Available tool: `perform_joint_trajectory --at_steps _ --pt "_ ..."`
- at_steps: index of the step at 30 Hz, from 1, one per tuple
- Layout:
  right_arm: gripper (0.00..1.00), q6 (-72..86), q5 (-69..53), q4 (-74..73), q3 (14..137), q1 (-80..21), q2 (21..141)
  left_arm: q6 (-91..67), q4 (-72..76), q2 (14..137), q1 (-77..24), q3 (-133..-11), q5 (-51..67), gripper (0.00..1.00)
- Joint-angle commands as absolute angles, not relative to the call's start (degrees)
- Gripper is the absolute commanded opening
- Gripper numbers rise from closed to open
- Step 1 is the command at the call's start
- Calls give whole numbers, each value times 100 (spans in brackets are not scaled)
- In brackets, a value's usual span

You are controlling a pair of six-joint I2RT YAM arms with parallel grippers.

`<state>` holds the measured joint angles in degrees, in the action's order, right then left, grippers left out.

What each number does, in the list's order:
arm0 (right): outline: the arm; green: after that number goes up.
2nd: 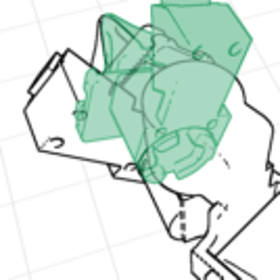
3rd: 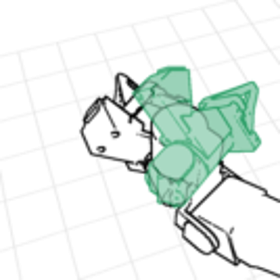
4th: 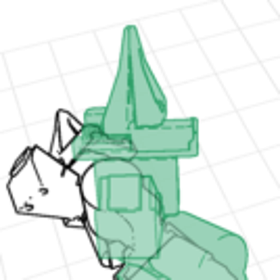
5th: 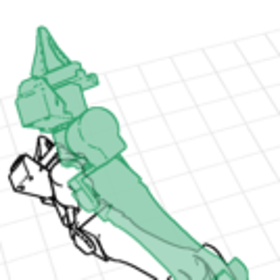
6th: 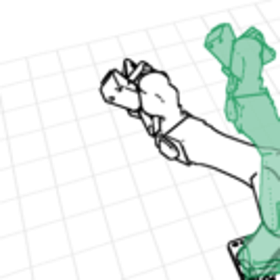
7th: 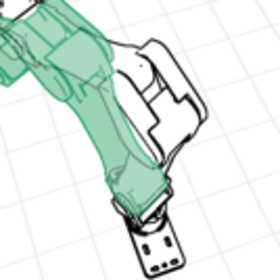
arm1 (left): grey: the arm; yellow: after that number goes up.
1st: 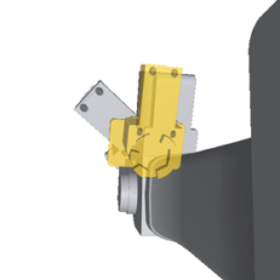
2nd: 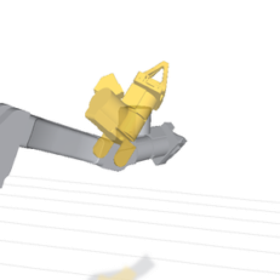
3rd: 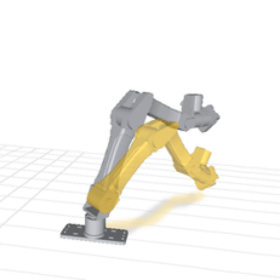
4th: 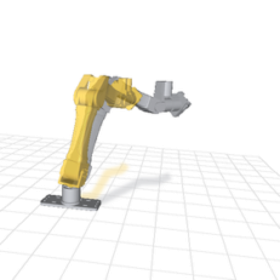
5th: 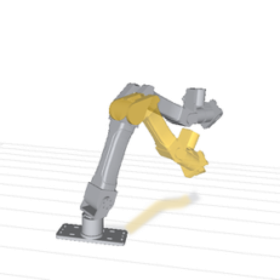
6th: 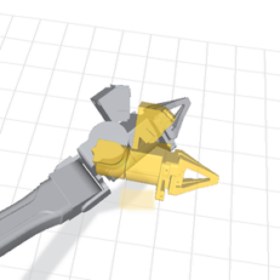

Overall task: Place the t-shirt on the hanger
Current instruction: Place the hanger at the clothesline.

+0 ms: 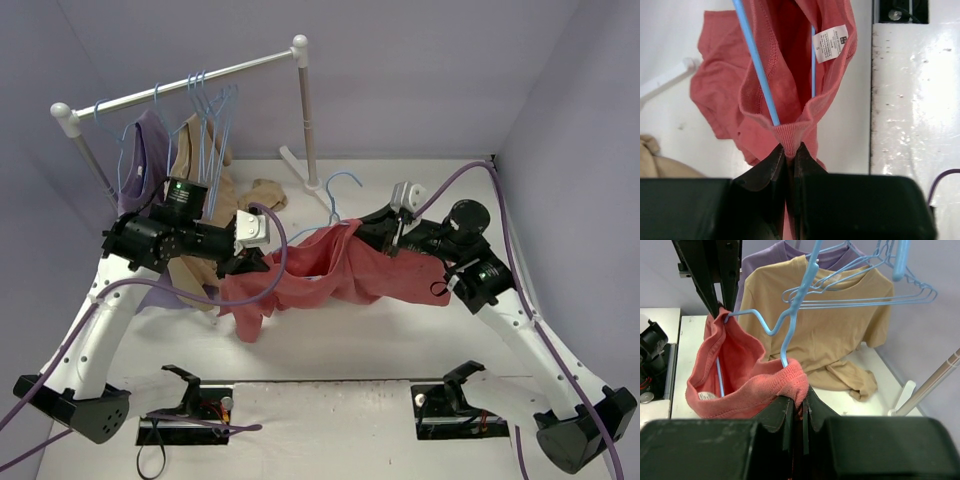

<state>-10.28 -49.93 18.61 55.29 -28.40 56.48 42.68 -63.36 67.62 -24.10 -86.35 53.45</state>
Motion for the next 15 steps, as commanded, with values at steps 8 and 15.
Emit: perform_joint_trajectory --at_steps 8,15 --pt "0 -835 -5186 2206 5247 -2918 5388 3103 -5854 7216 -2628 -9132 6352 16" --pt "0 -844 -5168 2206 5288 -2927 5421 3048 -5861 7250 -2704 -8909 6353 10"
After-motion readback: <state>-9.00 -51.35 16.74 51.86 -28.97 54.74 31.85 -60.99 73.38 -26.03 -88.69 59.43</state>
